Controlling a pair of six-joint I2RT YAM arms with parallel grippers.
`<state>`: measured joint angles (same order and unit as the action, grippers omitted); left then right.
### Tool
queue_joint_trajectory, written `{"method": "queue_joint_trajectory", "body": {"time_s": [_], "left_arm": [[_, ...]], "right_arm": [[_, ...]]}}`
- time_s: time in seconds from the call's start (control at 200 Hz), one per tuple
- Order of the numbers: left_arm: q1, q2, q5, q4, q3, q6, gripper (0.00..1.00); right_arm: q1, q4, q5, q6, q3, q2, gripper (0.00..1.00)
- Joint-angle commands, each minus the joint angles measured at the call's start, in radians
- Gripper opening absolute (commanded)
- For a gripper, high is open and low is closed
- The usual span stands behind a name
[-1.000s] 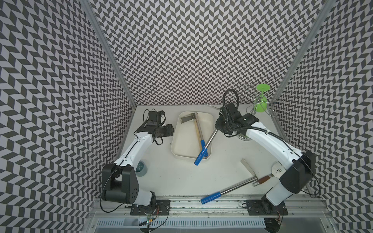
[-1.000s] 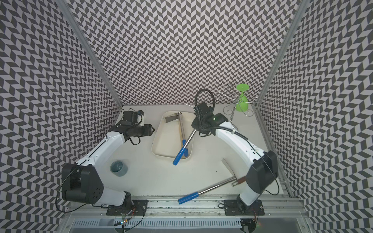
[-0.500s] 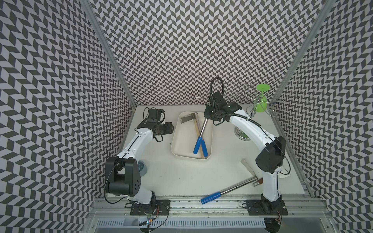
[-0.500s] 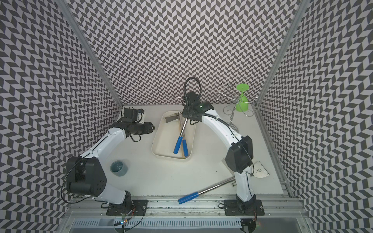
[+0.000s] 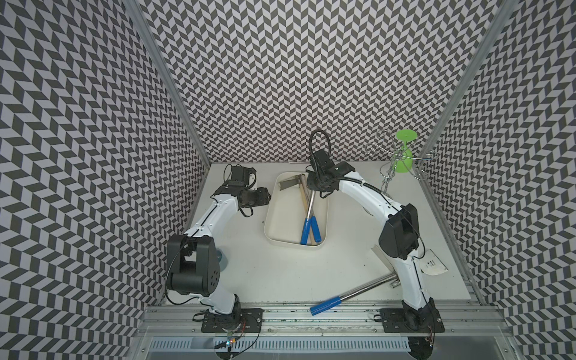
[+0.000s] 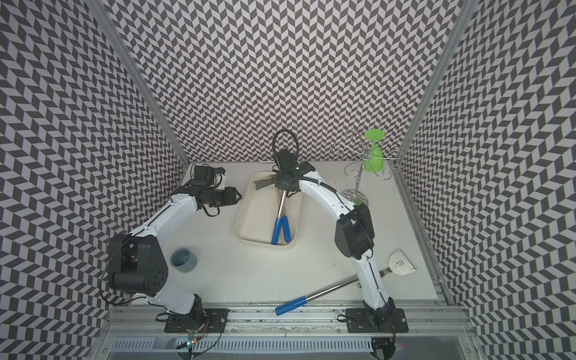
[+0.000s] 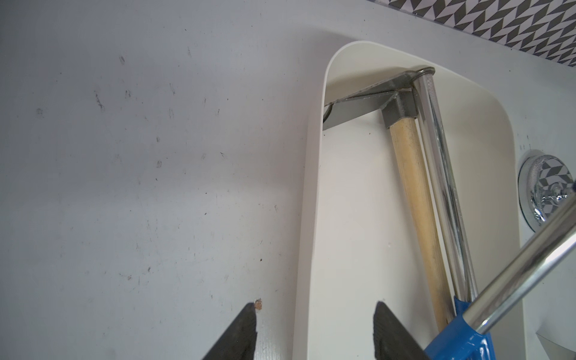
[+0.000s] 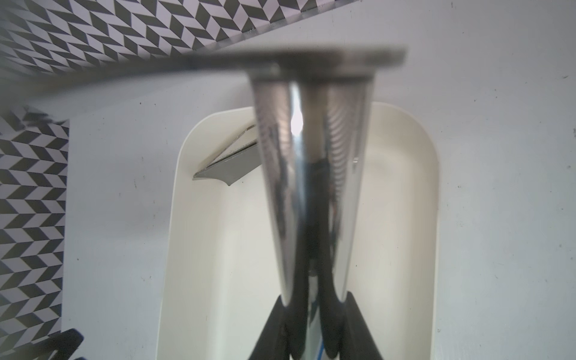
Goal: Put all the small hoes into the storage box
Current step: Place the hoe in the storage box.
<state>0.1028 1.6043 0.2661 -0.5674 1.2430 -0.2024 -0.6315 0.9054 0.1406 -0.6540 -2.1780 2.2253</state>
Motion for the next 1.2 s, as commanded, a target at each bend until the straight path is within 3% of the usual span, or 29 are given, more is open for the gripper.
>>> {"method": "queue_joint_trajectory", "body": {"time_s": [0.0, 0.446, 0.876, 1.192], "left_arm": [[-0.007, 0.011, 0.018, 0.012, 0.019, 0.011, 0.61], [-0.013, 0.03, 0.038, 0.02, 0.032, 0.012, 0.6], [-0.025, 0.03, 0.048, 0.029, 0.021, 0.011, 0.6], [-0.031, 0.035, 0.061, 0.035, 0.018, 0.007, 0.6]], "right_arm": [[-0.007, -0.057, 0.044, 0.013, -0.059, 0.028, 0.02], [-0.025, -0.089, 0.057, -0.045, -0.149, 0.17, 0.09], [-0.051, -0.098, 0.048, -0.049, -0.16, 0.23, 0.1], [-0.061, -0.063, 0.062, 0.022, -0.141, 0.163, 0.0]]}}
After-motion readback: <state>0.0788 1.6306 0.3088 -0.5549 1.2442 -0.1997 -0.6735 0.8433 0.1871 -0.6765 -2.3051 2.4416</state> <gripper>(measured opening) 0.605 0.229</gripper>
